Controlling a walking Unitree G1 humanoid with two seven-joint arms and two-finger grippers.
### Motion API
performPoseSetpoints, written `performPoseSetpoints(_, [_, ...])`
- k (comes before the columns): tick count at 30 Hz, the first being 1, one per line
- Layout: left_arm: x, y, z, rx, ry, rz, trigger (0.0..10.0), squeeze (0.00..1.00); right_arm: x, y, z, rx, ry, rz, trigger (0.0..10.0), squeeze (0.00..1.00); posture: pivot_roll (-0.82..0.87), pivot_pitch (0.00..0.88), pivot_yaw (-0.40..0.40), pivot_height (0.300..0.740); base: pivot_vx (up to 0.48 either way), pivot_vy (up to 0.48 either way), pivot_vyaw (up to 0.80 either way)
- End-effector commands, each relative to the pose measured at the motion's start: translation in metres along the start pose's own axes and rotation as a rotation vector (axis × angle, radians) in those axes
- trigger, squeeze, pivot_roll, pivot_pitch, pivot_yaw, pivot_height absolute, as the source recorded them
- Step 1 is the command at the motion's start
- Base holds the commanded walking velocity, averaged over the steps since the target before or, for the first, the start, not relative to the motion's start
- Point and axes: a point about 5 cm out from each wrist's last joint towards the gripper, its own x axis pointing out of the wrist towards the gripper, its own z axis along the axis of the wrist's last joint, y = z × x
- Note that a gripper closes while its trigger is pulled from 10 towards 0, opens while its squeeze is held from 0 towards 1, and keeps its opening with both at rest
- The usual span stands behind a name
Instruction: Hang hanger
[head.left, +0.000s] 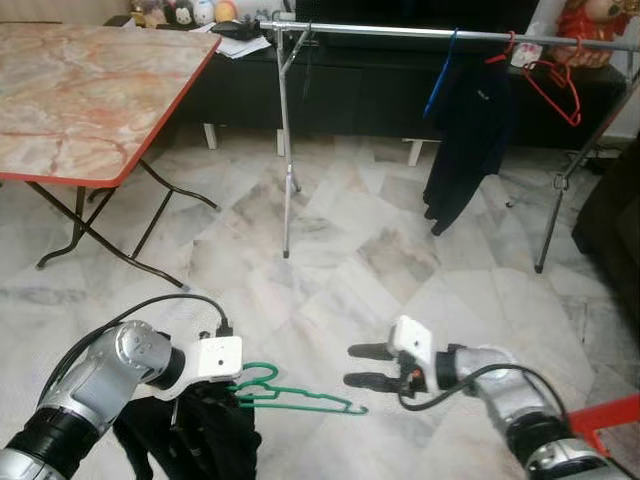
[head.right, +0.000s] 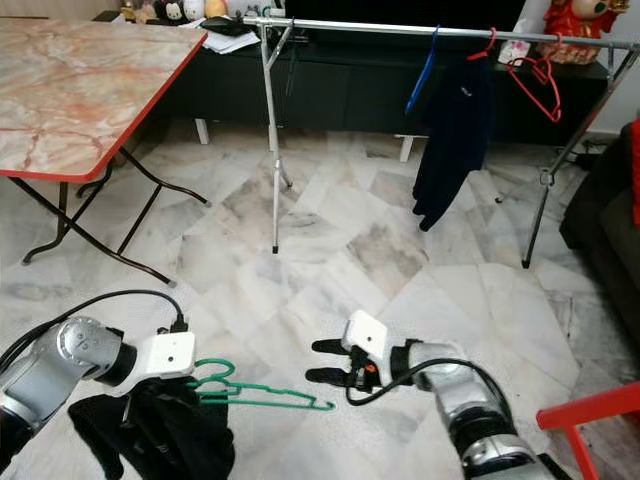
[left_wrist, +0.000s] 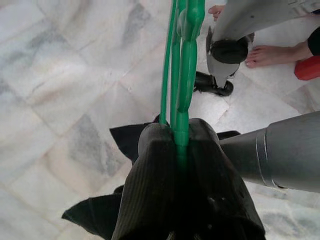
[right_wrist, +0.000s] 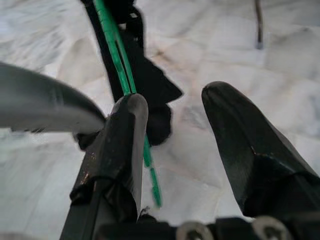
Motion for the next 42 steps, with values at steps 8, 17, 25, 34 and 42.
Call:
performPoseSetpoints(8, [-0.015,0.004,0.011,0.063,0.026,0.019,10.0,0.00,0.012,0.019,0.007,0.028,-0.074,0.187,10.0,0.00,0.04,0.045,-0.063,0.740,0.000,0.000,0.00])
performPoseSetpoints(17, [-0.017,0.006,0.029,0.101,-0.014,0.037,10.0,0.00,0.032,0.027,0.012,-0.005,-0.091,0.187,10.0,0.00,0.05,0.032,-0.071,0.740,0.000,0.000,0.00])
performPoseSetpoints(25, [-0.016,0.002,0.037,0.115,-0.028,0.023,10.0,0.00,0.044,0.022,0.020,-0.041,-0.108,0.113,10.0,0.00,0.05,0.027,-0.074,0.740,0.000,0.000,0.00])
performPoseSetpoints(34, [-0.016,0.001,0.041,0.118,-0.033,0.018,10.0,0.00,0.051,0.031,0.009,-0.010,-0.082,0.128,10.0,0.00,0.05,0.035,-0.072,0.740,0.000,0.000,0.00])
performPoseSetpoints(42, [-0.015,0.002,0.044,0.121,-0.040,0.016,10.0,0.00,0.056,0.034,0.007,-0.006,-0.082,0.115,10.0,0.00,0.06,0.041,-0.071,0.740,0.000,0.000,0.00])
